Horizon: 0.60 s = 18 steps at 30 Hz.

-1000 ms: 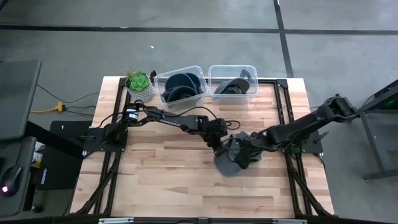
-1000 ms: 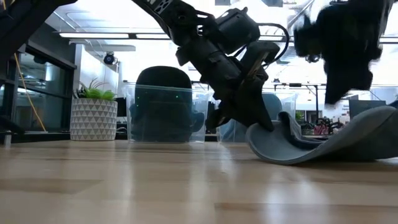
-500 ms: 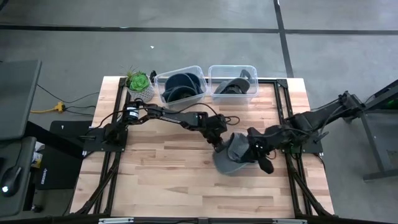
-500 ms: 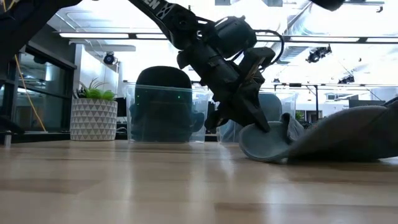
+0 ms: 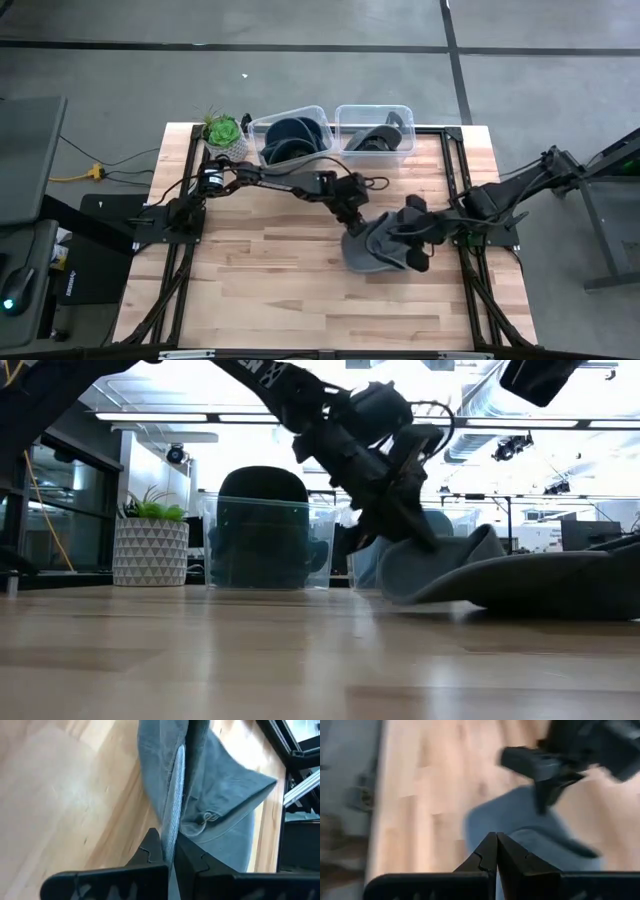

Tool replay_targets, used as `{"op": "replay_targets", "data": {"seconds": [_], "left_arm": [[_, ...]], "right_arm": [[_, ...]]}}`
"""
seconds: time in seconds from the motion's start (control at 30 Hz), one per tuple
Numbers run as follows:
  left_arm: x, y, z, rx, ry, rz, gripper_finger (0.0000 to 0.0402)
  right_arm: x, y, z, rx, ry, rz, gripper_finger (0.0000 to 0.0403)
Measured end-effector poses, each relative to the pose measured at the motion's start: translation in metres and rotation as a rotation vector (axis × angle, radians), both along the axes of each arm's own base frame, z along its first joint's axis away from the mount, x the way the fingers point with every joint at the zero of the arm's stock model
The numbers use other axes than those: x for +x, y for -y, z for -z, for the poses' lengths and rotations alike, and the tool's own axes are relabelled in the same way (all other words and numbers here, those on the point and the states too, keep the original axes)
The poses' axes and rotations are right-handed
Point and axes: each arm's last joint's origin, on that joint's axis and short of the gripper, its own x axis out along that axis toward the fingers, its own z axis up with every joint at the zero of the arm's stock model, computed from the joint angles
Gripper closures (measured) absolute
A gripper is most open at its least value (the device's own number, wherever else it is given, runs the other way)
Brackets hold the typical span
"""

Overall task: Pick & Place hat
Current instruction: Put the gray cap into the right transparent bin

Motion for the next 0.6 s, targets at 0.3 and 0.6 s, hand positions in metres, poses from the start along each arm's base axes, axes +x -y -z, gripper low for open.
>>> {"op": "replay_targets", "data": {"seconds": [0.3, 0.6], "left_arm": [[0.006, -0.002, -0.03, 0.088, 0.009, 0.015, 0.0401], [0.007, -0.002, -0.033, 0.104, 0.015, 0.002, 0.0401]], "right_arm": [[0.015, 0.02, 0.016, -0.215, -0.109, -0.082, 0.0347], [0.028, 0.047, 0.025, -0.277, -0.178, -0.079, 0.0219]]}}
